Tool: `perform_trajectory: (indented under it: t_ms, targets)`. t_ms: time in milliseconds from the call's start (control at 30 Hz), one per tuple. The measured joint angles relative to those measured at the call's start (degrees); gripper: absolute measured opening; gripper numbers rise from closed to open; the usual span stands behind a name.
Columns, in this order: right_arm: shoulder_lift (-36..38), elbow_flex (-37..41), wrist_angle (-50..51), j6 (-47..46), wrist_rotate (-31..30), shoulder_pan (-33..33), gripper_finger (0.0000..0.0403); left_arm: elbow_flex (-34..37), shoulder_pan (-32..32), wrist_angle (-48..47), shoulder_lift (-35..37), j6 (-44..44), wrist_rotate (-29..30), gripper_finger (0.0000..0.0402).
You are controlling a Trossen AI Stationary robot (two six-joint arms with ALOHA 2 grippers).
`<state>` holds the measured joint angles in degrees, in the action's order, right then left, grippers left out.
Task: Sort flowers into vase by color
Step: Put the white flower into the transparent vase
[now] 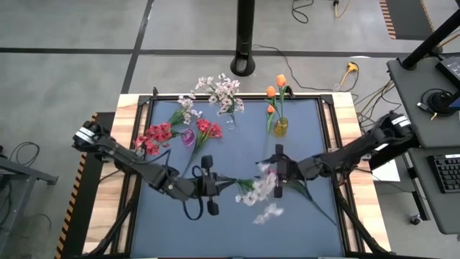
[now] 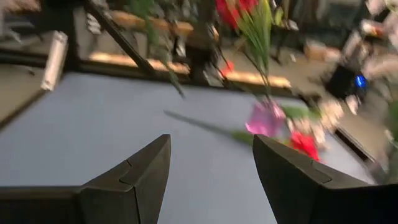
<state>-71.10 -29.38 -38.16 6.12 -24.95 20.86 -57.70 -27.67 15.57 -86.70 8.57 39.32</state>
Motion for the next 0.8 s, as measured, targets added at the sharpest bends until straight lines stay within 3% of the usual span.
perform_trajectory:
  t_ms: [300,633,800]
  targets:
    - [-10.5,-6.3,-15.8,6.2,-0.3,-0.3,0.0221,3.2,2.4,2.4,0.0,-1.2,0.1,0.0]
    - [-15.1,-13.3,-16.6,9.0,1.5,-1.1,0.0219,3.8,3.3,2.4,-0.1,-1.8,2.1,0.0]
    - [-15.3,-14.1,-16.7,9.4,1.2,-1.1,0.019,3.9,3.4,2.4,-0.2,-1.8,2.2,0.0]
